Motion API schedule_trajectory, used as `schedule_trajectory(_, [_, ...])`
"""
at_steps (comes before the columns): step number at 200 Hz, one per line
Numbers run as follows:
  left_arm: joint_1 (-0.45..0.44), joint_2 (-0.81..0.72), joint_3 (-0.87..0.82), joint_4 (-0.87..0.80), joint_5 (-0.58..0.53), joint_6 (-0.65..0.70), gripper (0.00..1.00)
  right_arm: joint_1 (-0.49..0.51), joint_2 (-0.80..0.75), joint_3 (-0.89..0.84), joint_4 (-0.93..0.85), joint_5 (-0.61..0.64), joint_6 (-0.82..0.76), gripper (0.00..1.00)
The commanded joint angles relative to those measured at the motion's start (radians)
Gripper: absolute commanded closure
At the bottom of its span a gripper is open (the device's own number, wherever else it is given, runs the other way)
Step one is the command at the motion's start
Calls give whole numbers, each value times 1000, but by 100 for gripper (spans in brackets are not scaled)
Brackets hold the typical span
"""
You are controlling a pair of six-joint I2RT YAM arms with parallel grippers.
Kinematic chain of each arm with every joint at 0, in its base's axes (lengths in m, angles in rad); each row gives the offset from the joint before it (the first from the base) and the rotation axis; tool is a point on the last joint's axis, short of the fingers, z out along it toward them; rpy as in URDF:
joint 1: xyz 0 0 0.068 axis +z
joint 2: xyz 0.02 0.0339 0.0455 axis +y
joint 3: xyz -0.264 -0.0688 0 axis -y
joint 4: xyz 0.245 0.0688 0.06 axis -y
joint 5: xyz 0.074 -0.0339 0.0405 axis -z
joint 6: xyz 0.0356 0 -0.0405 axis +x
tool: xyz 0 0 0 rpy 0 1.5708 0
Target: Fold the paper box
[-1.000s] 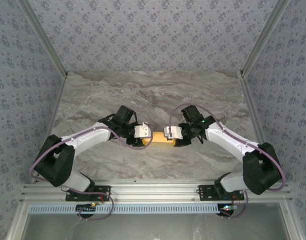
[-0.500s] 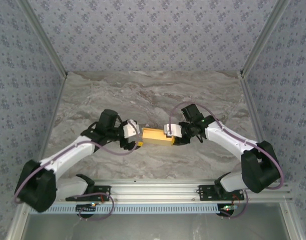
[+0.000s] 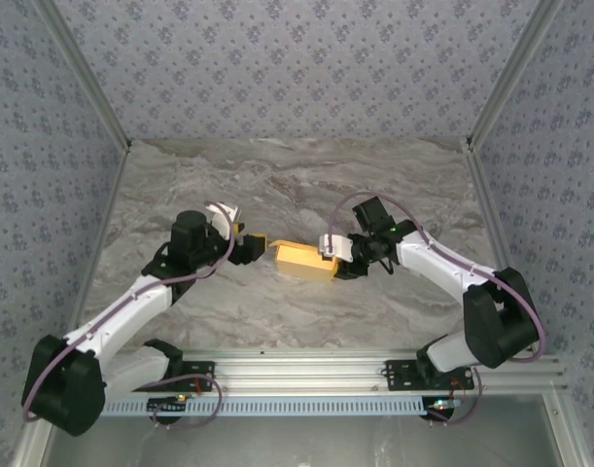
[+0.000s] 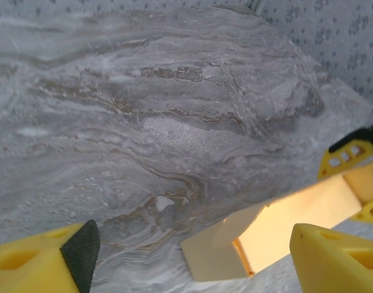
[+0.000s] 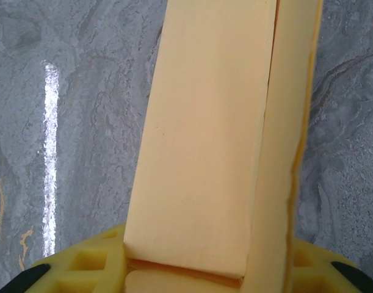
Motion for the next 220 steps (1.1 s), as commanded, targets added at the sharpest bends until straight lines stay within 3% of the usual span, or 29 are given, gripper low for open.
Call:
schedule_trajectory(1, [-11,59,71,7,36,-150,24,-4,31,2,-52,15,24,63])
schedule_trajectory(52, [-45,193,110,70,91,-154,28,-9,43,12,-61,1,30,63])
schedule_trajectory(101, [-68,259,141,26,187,-188,34,-15,51,20,-72,-5,30,63])
schedule_trajectory(164, [-98,256,147,-13,212,-182,54,-16,64,30,-82,3,37,64])
schedule_trajectory(220, [-123,252,153,-53,203,-212,57,-16,74,33,-77,25,50,65])
